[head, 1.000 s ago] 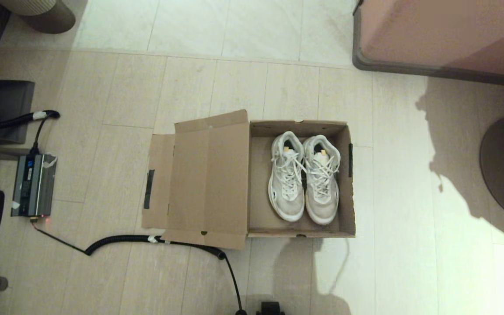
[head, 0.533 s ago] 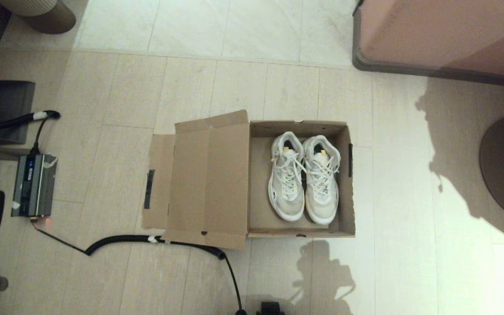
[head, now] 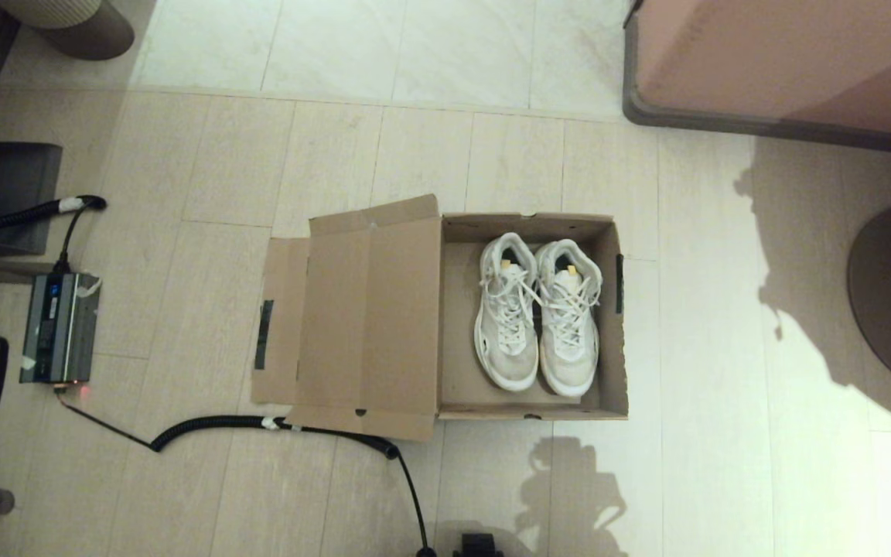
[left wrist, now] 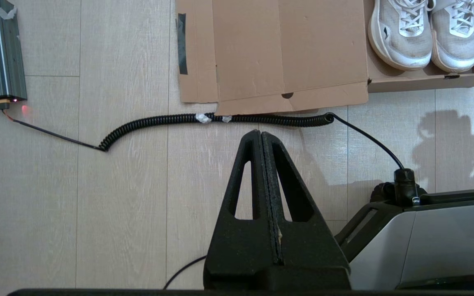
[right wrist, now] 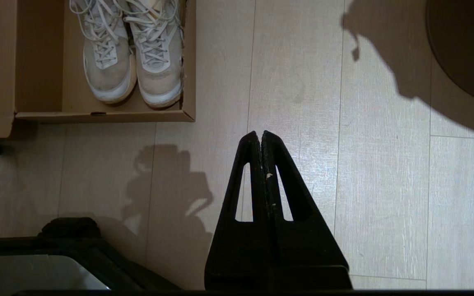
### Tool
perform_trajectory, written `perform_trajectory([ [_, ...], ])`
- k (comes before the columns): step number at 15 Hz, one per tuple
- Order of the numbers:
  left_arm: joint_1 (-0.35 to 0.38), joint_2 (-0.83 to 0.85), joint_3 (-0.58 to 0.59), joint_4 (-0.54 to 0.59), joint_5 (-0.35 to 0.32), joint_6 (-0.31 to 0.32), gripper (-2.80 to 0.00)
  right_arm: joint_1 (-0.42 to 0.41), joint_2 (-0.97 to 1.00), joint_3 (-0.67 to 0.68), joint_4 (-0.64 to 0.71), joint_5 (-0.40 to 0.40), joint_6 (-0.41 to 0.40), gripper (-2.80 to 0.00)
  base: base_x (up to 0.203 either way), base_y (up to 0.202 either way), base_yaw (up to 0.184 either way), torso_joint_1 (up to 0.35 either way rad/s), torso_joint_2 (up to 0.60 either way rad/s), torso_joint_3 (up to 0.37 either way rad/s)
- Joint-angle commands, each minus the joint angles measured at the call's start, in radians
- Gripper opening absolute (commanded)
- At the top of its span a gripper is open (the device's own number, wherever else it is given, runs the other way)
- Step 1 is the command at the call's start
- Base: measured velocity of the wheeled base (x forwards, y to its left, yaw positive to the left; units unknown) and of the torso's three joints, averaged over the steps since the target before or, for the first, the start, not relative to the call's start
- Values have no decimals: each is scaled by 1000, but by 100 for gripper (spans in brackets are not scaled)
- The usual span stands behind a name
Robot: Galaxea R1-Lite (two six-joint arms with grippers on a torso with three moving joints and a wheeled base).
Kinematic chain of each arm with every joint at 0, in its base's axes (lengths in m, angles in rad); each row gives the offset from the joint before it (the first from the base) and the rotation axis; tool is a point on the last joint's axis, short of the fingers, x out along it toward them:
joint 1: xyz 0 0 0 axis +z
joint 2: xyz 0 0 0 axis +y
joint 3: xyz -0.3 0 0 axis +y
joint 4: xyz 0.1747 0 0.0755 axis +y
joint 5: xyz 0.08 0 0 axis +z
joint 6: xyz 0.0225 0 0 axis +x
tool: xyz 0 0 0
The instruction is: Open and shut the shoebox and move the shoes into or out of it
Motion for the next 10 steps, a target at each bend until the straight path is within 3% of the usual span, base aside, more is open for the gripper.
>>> perform_trajectory([
  [1,0,1,8,0,0,1,-280,-2,-2,14,0,-2,2,-280,0,0,0,0,0,0],
  [10,0,1,8,0,0,0,-280,0,-2,14,-3,-2,17,-280,0,0,0,0,0,0],
])
